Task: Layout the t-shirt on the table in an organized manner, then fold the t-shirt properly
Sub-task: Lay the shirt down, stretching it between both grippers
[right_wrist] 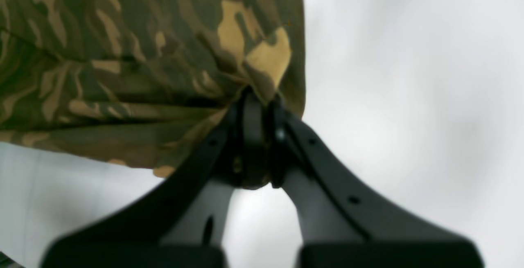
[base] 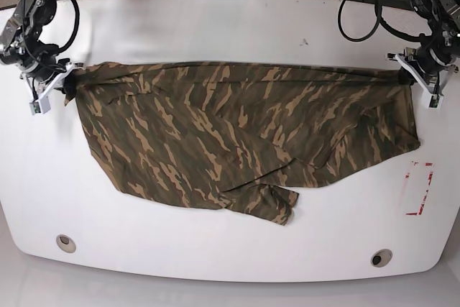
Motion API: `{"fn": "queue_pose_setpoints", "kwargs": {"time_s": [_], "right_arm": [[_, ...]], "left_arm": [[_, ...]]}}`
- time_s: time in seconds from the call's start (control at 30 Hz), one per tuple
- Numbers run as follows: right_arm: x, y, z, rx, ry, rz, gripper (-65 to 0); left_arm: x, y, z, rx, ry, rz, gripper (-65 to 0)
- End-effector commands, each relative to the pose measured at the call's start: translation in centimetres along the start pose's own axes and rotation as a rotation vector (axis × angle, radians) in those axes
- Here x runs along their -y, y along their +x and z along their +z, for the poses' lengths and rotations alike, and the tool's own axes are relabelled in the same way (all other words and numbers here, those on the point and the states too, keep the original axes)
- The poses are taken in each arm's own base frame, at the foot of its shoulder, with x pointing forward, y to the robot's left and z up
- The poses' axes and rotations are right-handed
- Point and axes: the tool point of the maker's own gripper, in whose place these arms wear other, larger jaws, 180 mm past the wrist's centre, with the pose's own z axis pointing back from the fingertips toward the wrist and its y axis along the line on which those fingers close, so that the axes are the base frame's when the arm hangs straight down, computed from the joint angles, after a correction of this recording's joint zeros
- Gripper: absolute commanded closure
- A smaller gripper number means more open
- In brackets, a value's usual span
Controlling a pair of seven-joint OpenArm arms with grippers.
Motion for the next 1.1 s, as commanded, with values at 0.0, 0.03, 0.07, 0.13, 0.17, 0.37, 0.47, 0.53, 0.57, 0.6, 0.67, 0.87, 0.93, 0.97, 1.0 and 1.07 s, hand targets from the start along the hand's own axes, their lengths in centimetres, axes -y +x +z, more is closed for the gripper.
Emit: {"fn": "queue_pose_setpoints", "kwargs": {"time_s": [0.0, 0.03, 0.07, 0.13, 0.17, 0.37, 0.47, 0.53, 0.57, 0.6, 0.67, 0.87, 0.93, 0.97, 1.0, 1.07], "right_arm": [[0.8, 1.1, 0.9, 0.036, -0.023, 0.023, 0.0], [0.8, 1.1, 0.9, 0.034, -0.023, 0.023, 0.0], [0.8, 1.0, 0.9, 0.033, -0.023, 0.023, 0.0], [0.8, 0.7, 0.9, 0.025, -0.023, 0.022, 0.0], [0.8, 0.5, 0.9, 0.022, -0.023, 0.021, 0.0], [0.8, 0.1, 1.0, 0.013, -0.023, 0.020, 0.0], [0.8, -0.3, 1.0, 0.004, -0.023, 0.019, 0.0], [0.8, -0.6, 1.0, -0.004, -0.023, 0.018, 0.0], [0.8, -0.7, 1.0, -0.005, -0.024, 0.017, 0.0], [0.8, -0.7, 1.0, -0.006, -0.024, 0.016, 0.0], [0.8, -0.8, 1.0, -0.008, -0.023, 0.015, 0.0], [0.8, -1.4, 1.1, -0.022, -0.024, 0.013, 0.0], [0.8, -1.5, 1.1, -0.022, -0.024, 0.014, 0.0], [0.8, -1.5, 1.1, -0.022, -0.024, 0.014, 0.0], [0.8, -1.3, 1.1, -0.018, -0.025, 0.013, 0.0], [1.1, -1.0, 1.3, -0.007, -0.033, 0.008, 0.0]], "left_arm": [[-0.5, 1.0, 0.6, 0.035, 0.018, -0.015, 0.0], [-0.5, 1.0, 0.6, 0.035, 0.018, -0.015, 0.0], [-0.5, 0.8, 0.6, 0.030, 0.018, -0.015, 0.0], [-0.6, 0.5, 0.6, 0.024, 0.018, -0.013, 0.0], [-0.6, 0.5, 0.6, 0.023, 0.018, -0.013, 0.0], [-1.2, 0.6, 0.9, 0.017, 0.035, -0.029, 0.0], [-1.4, 0.3, 1.0, 0.008, 0.038, -0.031, 0.0], [-1.4, 0.1, 1.0, 0.004, 0.038, -0.032, 0.0], [-1.4, 0.1, 1.0, 0.004, 0.038, -0.032, 0.0], [-1.5, 0.2, 1.1, 0.004, 0.042, -0.036, 0.0], [-1.9, 0.3, 1.3, 0.002, 0.050, -0.044, 0.0], [-2.4, -0.2, 1.6, -0.018, 0.061, -0.057, 0.0], [-2.4, -0.2, 1.6, -0.016, 0.061, -0.058, 0.0], [-2.4, -0.1, 1.6, -0.014, 0.060, -0.059, 0.0], [-2.4, 0.0, 1.6, -0.010, 0.061, -0.060, 0.0], [-2.3, 0.7, 1.6, 0.005, 0.060, -0.061, 0.0]]}}
